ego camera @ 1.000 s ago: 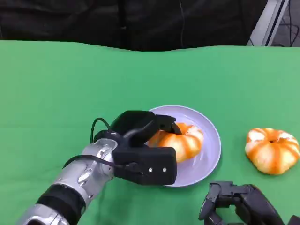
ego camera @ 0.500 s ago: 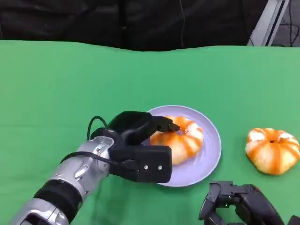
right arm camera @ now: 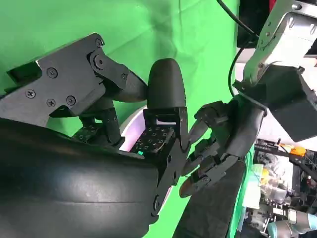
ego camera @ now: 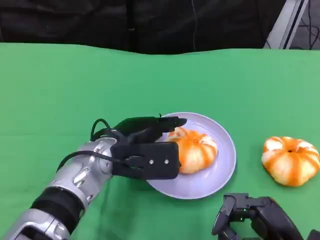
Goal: Grasp the bread from the table and place it into the plate.
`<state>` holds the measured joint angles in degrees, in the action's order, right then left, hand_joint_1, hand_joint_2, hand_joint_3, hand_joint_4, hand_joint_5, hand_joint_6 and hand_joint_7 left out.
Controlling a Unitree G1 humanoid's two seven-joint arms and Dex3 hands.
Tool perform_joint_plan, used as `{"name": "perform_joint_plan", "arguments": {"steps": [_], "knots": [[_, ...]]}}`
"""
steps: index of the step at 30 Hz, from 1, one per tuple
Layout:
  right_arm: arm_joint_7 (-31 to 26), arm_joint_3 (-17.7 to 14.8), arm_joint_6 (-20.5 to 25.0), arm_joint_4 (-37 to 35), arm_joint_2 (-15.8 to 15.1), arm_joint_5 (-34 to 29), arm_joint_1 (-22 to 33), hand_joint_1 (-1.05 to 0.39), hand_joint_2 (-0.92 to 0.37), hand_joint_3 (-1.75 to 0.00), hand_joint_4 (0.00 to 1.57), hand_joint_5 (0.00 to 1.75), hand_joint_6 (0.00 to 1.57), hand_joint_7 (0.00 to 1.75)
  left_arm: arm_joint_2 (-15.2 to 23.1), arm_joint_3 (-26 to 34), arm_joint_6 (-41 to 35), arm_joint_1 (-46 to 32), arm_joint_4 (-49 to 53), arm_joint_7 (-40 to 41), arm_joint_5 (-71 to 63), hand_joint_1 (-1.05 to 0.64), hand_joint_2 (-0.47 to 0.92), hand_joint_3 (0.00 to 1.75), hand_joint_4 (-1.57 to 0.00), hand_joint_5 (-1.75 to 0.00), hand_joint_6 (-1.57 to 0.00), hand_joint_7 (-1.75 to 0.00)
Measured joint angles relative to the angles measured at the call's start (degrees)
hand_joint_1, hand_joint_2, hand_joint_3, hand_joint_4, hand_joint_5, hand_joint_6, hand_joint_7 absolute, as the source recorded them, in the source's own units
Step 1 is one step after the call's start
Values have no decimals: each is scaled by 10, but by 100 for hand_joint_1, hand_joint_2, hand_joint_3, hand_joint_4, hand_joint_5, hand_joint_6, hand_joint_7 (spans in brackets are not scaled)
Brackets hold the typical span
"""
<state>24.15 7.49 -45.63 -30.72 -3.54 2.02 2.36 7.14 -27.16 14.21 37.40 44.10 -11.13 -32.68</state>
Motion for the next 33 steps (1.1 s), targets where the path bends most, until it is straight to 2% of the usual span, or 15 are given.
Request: {"name": "perform_joint_plan", "arguments": {"steps": [6,12,13,17,20,25,28,33], "knots": [[0,0,0,0,0,0,0,-11,-58,-101,85,144,88,115,27,8,-15,-13,-59,-22,10,-105,92,79,-8,-2,-15,-1],[0,0,0,0,0,0,0,-11,-59,-101,85,145,88,115,32,7,-24,-18,-70,-25,11,-105,92,79,-8,-2,-16,-1],[0,0,0,0,0,0,0,-10,-59,-100,85,144,88,115,32,7,-25,-18,-70,-25,12,-103,92,77,-15,-4,-18,-2],[1,0,0,-2,0,1,1,-9,-60,-100,85,143,89,115,68,69,-9,-88,-173,-57,95,-99,92,71,-24,-6,-22,-2],[2,-1,0,-7,0,4,-1,-9,-60,-100,85,143,89,115,87,122,32,-134,-201,-62,166,-94,92,66,-27,-5,-22,-1],[6,-1,0,-11,0,6,-4,-10,-61,-99,85,142,89,116,83,153,60,-192,-217,-69,227,-91,92,63,-31,-5,-22,-1],[11,-1,0,-16,0,9,-4,-9,-61,-98,85,142,88,116,74,164,73,-210,-233,-68,245,-89,92,61,-42,-8,-27,-2],[18,-2,-1,-23,0,14,-6,-9,-61,-97,85,143,88,116,55,179,100,-227,-246,-58,260,-88,92,60,-45,-8,-27,-2]]}}
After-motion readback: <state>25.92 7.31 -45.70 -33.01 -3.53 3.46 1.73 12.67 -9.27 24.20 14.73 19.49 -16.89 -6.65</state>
